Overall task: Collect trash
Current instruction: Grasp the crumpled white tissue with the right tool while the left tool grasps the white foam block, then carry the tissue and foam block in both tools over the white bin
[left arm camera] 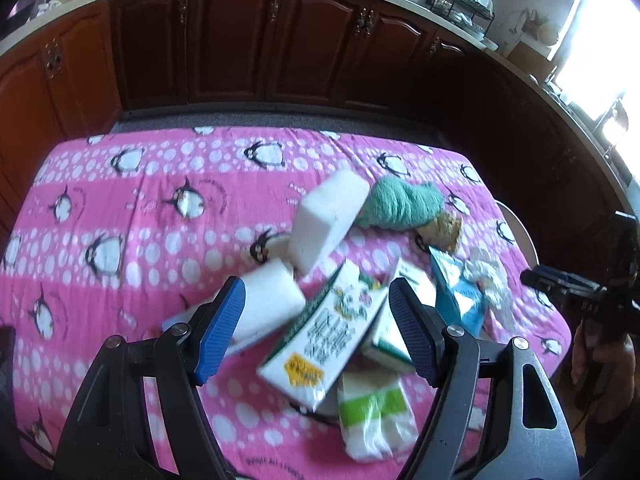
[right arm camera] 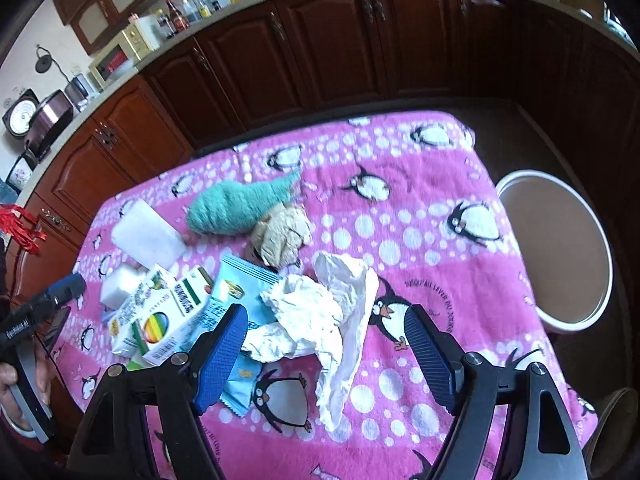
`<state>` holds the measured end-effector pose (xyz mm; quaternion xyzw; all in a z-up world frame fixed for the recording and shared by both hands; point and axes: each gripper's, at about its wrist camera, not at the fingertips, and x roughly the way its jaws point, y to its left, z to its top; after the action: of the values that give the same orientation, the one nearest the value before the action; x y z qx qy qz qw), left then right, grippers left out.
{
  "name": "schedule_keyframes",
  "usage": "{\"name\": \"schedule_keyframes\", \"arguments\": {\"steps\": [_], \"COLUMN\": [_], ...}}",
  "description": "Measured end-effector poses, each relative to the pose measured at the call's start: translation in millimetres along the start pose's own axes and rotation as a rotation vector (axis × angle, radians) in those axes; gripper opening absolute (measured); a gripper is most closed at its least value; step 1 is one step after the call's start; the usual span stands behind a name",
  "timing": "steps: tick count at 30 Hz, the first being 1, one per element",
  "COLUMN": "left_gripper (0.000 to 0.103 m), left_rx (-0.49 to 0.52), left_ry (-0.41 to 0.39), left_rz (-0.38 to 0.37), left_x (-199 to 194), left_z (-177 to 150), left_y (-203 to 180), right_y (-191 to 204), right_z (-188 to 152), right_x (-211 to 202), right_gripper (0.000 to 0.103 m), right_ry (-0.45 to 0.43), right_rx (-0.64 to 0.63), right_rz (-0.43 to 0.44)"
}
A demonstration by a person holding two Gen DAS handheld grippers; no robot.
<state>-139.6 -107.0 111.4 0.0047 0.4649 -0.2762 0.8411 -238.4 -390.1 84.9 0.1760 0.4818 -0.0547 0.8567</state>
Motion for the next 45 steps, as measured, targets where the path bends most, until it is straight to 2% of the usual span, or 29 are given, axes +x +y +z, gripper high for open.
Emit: {"name": "schedule_keyframes", "arguments": {"steps": [9, 16, 17, 18, 19, 20, 21, 22, 24, 28, 33, 39, 45], "left_gripper": [0.074, 0.073, 0.073, 0.070, 0.055, 0.046, 0.040, 0.040, 0.038, 0.038, 0.038, 0.038, 0.038], "left_rx": [0.066, 0.115, 0.120, 0.120, 0.118, 0.115, 0.108, 0.103, 0.098, 0.083, 0.108, 0.156, 0.227], "left_ry": [0.022, 0.063, 0.065, 0.066, 0.066, 0.073, 0.083, 0.080, 0.066, 0.037, -0.013, -0.036, -0.043], "left_rz": [-0.018, 0.046, 0.044, 0.038, 0.026, 0.017, 0.013, 0.010, 0.006, -0.023, -0.024, -0.037, -0.074], "left_x": [37.6, 67.5, 70.3, 71.3, 72.8, 74.8, 76.8, 77.2, 73.8, 56.5, 27.4, 8.3, 3.4], "left_z": [32.2, 43.8, 44.1, 43.4, 43.1, 43.2, 43.6, 44.1, 44.5, 48.6, 56.5, 56.9, 56.3], "left_y": [-14.8, -20.7, -21.2, -21.1, -20.9, -20.2, -19.4, -19.2, -18.6, -19.3, -36.3, -72.5, -118.2], "right_y": [-10.8, -15.8, -16.7, -17.0, -16.8, -17.2, -17.7, -17.5, -17.2, -13.0, -5.3, -3.9, -24.4], "right_z": [-1.4, 0.0, -0.9, -2.0, -2.4, -3.5, -4.3, -4.6, -2.9, 1.5, 7.4, 6.7, 7.7], "right_x": [36.4, 55.5, 57.6, 60.1, 62.5, 63.9, 61.7, 57.6, 45.7, 17.7, -11.3, -23.4, -40.8], "right_gripper": [0.078, 0.078, 0.074, 0.060, 0.053, 0.041, 0.034, 0.032, 0.022, 0.021, 0.021, 0.021, 0.021], "right_ry": [0.087, 0.118, 0.117, 0.122, 0.130, 0.133, 0.118, 0.100, 0.063, 0.001, -0.055, -0.082, -0.117], "right_rx": [0.047, 0.084, 0.092, 0.094, 0.095, 0.099, 0.100, 0.098, 0.089, 0.041, -0.004, -0.017, 0.002], "right_rz": [0.013, 0.059, 0.080, 0.096, 0.105, 0.111, 0.110, 0.115, 0.123, 0.115, 0.131, 0.135, 0.112]}}
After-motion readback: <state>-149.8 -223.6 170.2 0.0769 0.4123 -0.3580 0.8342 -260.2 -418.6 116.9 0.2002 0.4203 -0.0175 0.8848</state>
